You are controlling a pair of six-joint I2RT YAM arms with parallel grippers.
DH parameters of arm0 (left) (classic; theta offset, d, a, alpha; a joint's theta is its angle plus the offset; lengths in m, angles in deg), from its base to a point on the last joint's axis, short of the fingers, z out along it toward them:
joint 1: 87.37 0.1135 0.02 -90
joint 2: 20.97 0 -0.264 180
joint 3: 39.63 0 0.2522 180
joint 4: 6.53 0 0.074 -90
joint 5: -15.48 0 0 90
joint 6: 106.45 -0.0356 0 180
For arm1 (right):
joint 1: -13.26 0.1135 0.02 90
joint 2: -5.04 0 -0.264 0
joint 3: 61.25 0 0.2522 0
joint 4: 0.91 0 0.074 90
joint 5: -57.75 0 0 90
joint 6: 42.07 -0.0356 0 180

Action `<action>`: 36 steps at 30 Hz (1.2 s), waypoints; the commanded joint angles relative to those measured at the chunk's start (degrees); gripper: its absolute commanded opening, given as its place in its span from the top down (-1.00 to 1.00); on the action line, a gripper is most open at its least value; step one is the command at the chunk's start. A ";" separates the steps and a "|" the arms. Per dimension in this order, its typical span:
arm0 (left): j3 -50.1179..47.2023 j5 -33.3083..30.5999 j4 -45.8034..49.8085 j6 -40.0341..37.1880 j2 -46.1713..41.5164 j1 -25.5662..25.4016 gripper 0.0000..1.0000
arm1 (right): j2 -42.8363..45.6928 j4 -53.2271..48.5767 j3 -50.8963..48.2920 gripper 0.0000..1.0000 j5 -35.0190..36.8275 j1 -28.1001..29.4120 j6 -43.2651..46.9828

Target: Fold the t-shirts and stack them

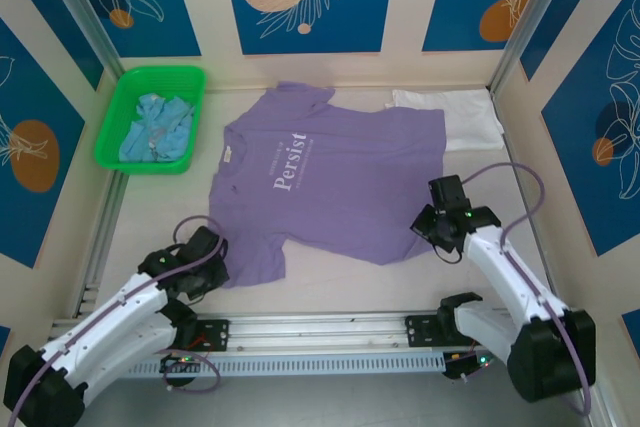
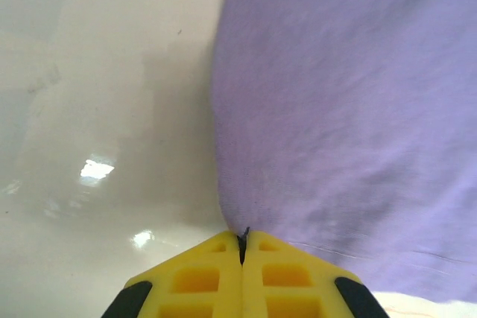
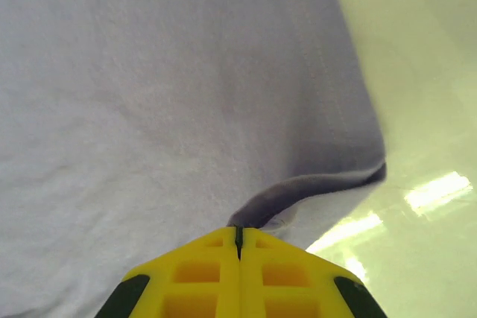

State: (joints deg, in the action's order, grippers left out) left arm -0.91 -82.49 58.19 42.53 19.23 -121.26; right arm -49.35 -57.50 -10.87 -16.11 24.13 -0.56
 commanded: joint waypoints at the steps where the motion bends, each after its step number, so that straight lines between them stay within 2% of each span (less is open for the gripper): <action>1: 4.53 -0.53 4.75 -1.05 -1.95 -0.42 1.00 | 7.13 -5.08 -1.79 1.00 0.26 -1.58 -3.45; 5: 7.01 1.68 6.67 -0.89 -3.75 -0.41 1.00 | 15.10 -8.11 -3.55 1.00 0.98 -1.30 -6.97; 12: 12.21 4.61 13.85 -1.29 -6.72 -0.56 1.00 | 23.38 -13.89 -5.99 1.00 2.82 -0.86 -16.44; 17: 15.37 4.85 13.03 -1.65 -5.88 -0.55 1.00 | 29.17 -16.57 -7.64 1.00 4.87 -0.95 -21.50; 25: 31.25 5.65 1.76 -11.19 14.79 1.61 1.00 | 26.23 -11.52 -6.08 1.00 10.42 -1.79 -22.28; 30: 45.29 7.61 -1.33 -17.18 30.55 7.09 1.00 | 16.59 -4.16 -2.75 1.00 12.12 -4.88 -18.38; 36: 59.19 10.17 -1.64 -18.73 48.48 13.75 1.00 | 5.11 5.28 -0.27 1.00 10.40 -12.01 -14.33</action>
State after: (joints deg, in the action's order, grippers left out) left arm 54.03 -74.29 56.81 26.47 62.29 -109.87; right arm -40.87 -58.50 -13.01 -6.75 14.71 -17.43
